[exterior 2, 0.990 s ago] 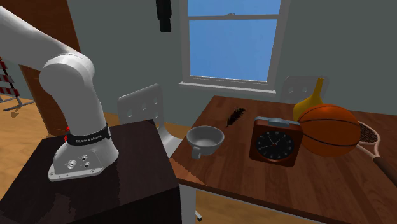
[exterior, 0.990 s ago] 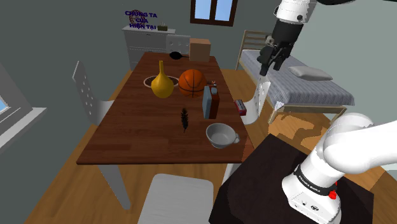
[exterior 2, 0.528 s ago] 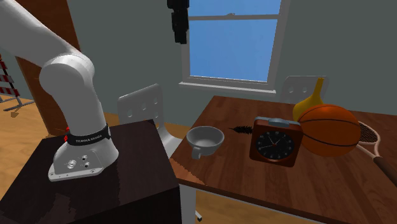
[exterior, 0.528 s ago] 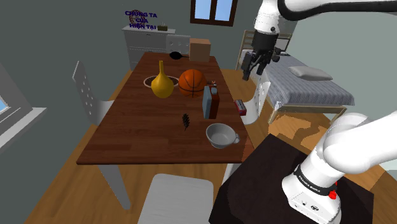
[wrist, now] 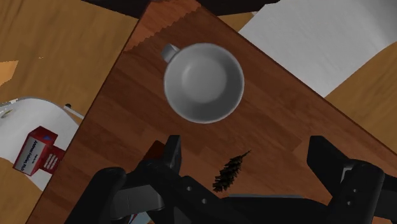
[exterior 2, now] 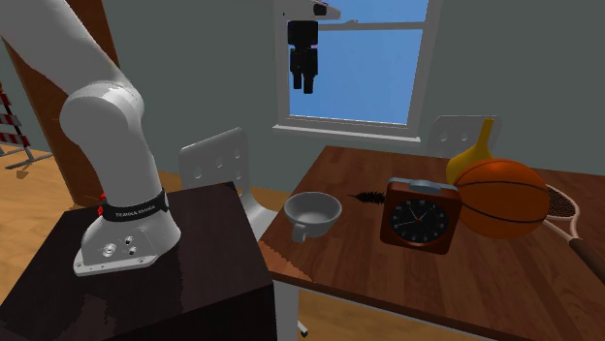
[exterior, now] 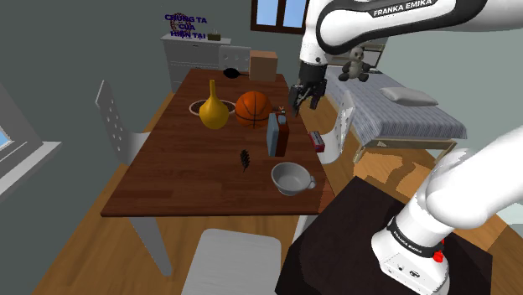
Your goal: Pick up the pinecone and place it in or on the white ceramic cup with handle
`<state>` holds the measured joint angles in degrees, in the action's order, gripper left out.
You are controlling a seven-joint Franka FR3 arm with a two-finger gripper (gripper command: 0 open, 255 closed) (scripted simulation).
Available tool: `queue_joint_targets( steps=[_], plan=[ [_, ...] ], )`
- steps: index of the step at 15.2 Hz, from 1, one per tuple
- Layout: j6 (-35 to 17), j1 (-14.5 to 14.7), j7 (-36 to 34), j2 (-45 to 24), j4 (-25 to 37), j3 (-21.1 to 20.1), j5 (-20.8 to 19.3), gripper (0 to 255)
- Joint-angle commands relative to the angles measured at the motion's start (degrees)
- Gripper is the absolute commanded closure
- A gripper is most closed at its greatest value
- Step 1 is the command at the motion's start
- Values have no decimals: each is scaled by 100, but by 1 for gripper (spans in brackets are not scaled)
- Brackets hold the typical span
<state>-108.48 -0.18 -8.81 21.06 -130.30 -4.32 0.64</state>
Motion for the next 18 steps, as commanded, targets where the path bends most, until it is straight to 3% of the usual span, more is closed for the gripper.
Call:
queue_joint_targets(
  steps=[1, 10, 18],
  plan=[
    [-243, -17, -9, -454, 174, -11, -35, 0],
    [-939, -1, -208, -2483, 1313, -96, -235, 0],
    [-1089, 95, -355, -4340, 2846, -78, -436, 0]
  ],
)
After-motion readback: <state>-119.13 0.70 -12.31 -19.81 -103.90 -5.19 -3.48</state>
